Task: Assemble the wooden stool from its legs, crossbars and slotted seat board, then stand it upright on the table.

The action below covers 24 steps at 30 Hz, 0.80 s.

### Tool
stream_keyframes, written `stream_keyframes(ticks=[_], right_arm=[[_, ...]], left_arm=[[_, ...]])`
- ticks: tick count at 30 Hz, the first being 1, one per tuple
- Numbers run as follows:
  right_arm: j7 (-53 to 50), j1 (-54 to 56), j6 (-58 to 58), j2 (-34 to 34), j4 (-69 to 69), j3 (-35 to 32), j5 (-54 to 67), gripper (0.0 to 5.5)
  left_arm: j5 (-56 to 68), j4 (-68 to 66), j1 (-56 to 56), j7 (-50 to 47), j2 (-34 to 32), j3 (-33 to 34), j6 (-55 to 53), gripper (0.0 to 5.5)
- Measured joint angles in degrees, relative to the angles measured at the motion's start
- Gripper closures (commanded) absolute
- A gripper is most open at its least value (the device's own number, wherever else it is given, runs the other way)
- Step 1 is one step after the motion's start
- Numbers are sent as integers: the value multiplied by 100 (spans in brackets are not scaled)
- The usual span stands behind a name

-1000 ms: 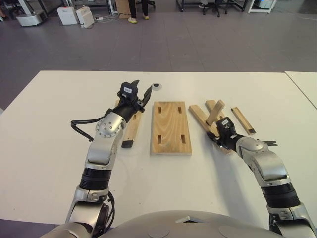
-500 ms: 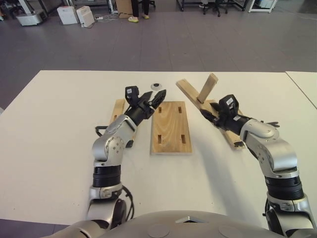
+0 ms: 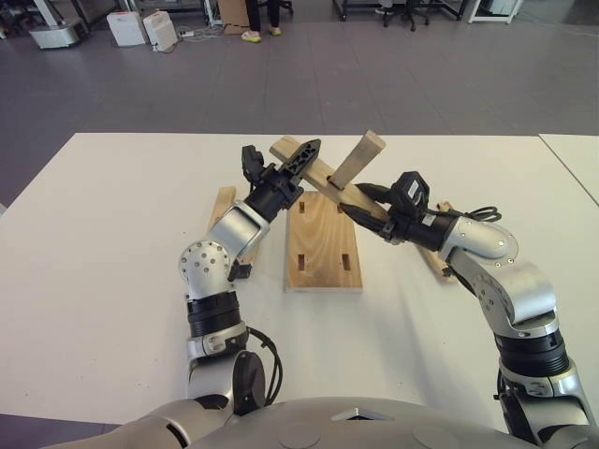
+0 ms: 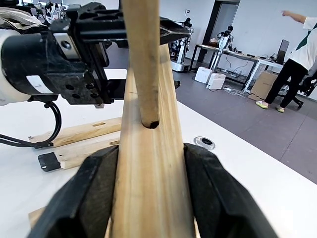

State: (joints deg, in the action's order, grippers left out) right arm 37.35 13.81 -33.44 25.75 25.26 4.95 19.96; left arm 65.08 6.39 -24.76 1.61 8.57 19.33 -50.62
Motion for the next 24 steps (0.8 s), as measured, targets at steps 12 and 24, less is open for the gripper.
stream_keyframes(ticks=[12,24], right_arm=[[-40,-6,240,8,48,154,-45,345],[58,-988,1115,807,-661,430,-1186,263]], left_arm=[[275,570,401,-251,-126,-319,329,449],[412,2734,2301,-2215,-1017,225,472,449]])
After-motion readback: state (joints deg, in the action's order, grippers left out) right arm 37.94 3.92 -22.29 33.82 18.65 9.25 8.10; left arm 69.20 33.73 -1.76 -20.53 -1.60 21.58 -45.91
